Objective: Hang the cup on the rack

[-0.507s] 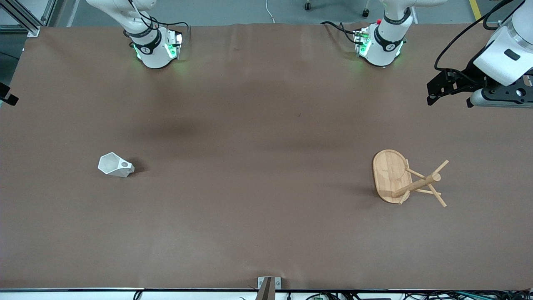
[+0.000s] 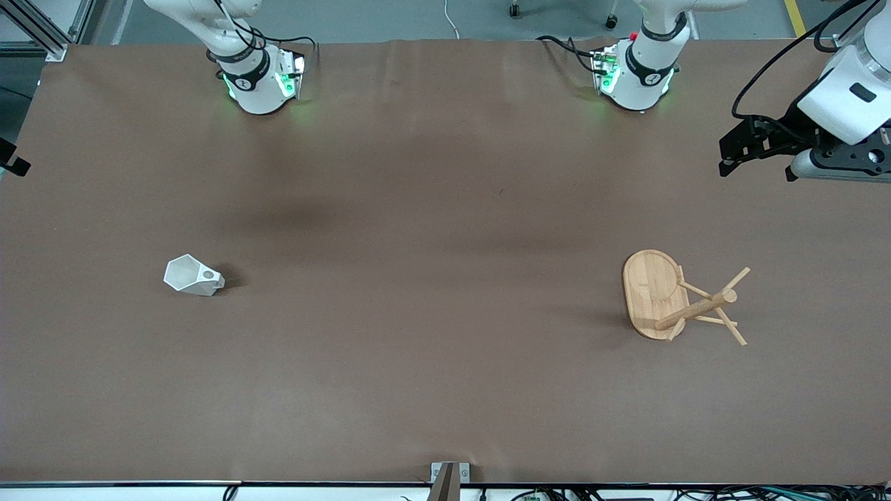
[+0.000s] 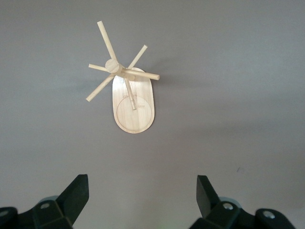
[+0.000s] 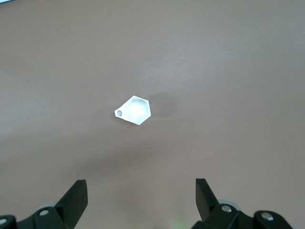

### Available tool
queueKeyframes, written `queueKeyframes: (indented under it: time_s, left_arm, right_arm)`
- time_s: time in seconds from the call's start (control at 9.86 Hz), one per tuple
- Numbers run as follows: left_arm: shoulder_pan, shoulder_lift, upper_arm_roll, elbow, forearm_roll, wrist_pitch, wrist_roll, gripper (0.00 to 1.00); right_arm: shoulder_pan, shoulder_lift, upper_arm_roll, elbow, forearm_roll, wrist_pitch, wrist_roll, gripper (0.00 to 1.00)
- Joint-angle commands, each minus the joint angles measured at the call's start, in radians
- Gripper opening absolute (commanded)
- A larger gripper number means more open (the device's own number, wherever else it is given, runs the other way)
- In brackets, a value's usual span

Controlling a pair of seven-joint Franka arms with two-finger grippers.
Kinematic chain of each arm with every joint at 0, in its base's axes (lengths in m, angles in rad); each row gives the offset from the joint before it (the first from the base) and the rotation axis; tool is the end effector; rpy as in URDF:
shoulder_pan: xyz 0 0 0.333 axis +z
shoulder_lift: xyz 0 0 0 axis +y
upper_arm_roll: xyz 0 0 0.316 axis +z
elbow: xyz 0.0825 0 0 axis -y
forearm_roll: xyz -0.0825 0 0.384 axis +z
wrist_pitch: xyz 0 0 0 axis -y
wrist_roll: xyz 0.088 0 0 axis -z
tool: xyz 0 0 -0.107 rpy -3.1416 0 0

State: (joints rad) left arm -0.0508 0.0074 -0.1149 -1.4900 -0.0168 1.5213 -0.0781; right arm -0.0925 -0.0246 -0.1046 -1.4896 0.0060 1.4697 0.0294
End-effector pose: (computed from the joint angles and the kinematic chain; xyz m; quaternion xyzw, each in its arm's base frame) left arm 0.5444 -0.0927 0.6540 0.9989 -0.0443 0.0108 0.0102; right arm 0.5260 -0.1052 0.6669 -0.9936 0.1127 -0.0026 0.0041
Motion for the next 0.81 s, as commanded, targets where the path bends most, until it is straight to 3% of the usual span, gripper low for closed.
queueKeyframes:
  time_s: [0.0, 0.3, 0.51, 0.71]
  left_arm:
    - [0.003, 0.028, 0.001, -0.01, -0.002, -0.001, 0.018, 1.0]
    - [0.005, 0.028, 0.003, -0.001, -0.002, -0.001, 0.02, 1.0]
    - [0.003, 0.029, 0.003, -0.001, 0.0, 0.0, 0.017, 1.0]
    - [0.002, 0.031, 0.003, -0.001, 0.0, 0.0, 0.014, 1.0]
  right_arm:
    - [-0.016, -0.001, 0.009, -0.004, -0.005, -0.008, -0.014, 1.0]
    - [-0.015, 0.026, 0.011, -0.12, 0.006, 0.107, -0.016, 1.0]
    - [-0.012, 0.047, 0.011, -0.291, 0.005, 0.298, -0.035, 1.0]
    - [-0.012, 0.136, 0.011, -0.394, 0.002, 0.472, -0.043, 1.0]
